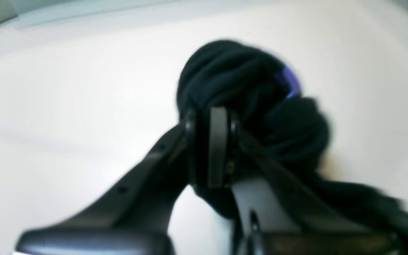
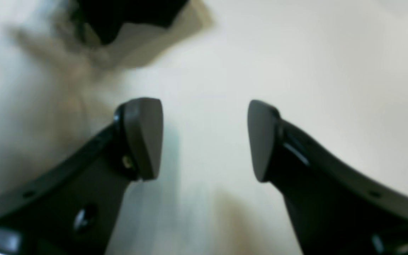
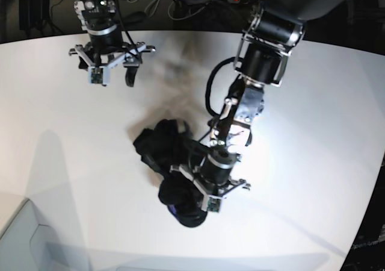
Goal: Layout the t-shirt on the table in an organized manner, then fold the t-shirt properly
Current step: 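Move both grippers toward the crumpled black t-shirt, left gripper descending, then grasp the black t-shirt bundle with both grippers near the blue print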
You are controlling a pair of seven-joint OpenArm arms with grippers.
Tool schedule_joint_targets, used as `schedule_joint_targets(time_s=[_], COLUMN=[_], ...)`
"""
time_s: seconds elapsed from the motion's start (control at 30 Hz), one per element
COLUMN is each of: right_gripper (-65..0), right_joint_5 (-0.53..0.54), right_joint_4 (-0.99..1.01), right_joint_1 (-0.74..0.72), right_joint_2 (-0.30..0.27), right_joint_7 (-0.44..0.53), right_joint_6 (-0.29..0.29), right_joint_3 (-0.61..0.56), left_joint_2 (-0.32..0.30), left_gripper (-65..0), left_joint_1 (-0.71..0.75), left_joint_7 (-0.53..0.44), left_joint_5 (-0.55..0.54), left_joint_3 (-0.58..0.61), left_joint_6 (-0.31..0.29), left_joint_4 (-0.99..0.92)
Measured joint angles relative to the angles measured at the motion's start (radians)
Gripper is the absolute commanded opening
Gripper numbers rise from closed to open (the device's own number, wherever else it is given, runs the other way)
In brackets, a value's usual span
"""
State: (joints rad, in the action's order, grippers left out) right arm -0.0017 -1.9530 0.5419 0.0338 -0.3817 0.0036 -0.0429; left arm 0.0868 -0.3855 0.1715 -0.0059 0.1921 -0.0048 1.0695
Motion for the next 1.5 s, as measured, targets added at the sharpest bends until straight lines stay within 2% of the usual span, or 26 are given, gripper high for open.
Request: schedule_joint_targets(time_s=[0.2, 0.3, 0.37, 0.5, 0.63, 0.8, 0.9, 1.0, 1.17, 1.5], right_gripper=[-26.5, -26.5, -26.5, -26.2, -26.0, -22.3, -20.0, -18.3, -18.1, -18.9], right_joint_5=[-0.002, -0.002, -0.002, -0.002, -0.002, -0.003, -0.004, -0.003, -0.002, -0.003], right_joint_4=[-0.004, -0.004, -0.004, -0.004, -0.003, -0.003, 0.0, 0.002, 0.038, 0.239], right_joint_1=[-0.06, -0.077, -0.085, -0.104, -0.112, -0.154, -0.157, -0.158, -0.242, -0.448], right_joint_2=[0.002, 0.006, 0.005, 0.0, 0.0, -0.004, -0.006, -0.006, -0.006, -0.006], right_joint_7=[0.01, 0.0, 0.0, 0.004, 0.002, 0.0, 0.002, 0.001, 0.005, -0.021], right_joint_6=[0.0, 0.0, 0.0, -0.001, 0.0, 0.009, 0.096, 0.139, 0.142, 0.142], right_joint_3=[-0.055, -0.092, -0.104, -0.106, -0.109, -0.143, -0.193, -0.25, -0.335, -0.439], left_joint_2=[-0.014, -0.015, -0.038, -0.111, -0.157, -0.156, -0.157, -0.158, -0.151, -0.154], left_gripper=[-64.7, -64.7, -64.7, -64.7, -64.7, -64.7, -64.7, -64.7, -64.7, -64.7], left_joint_1=[0.175, 0.266, 0.311, 0.411, 0.533, 0.589, 0.635, 0.653, 0.667, 0.684], left_joint_7=[0.199, 0.252, 0.249, 0.24, 0.253, 0.236, 0.237, 0.239, 0.231, 0.232], left_joint_5=[0.002, 0.0, -0.003, -0.003, -0.003, -0.003, -0.002, -0.003, -0.002, -0.002], left_joint_3=[-0.069, -0.066, -0.063, -0.068, -0.15, -0.293, -0.328, -0.329, -0.328, -0.329], left_joint_6=[0.011, 0.002, 0.0, 0.001, -0.002, -0.001, 0.001, 0.001, 0.001, 0.0], left_joint_4=[0.397, 0.529, 0.583, 0.594, 0.591, 0.589, 0.589, 0.589, 0.589, 0.588])
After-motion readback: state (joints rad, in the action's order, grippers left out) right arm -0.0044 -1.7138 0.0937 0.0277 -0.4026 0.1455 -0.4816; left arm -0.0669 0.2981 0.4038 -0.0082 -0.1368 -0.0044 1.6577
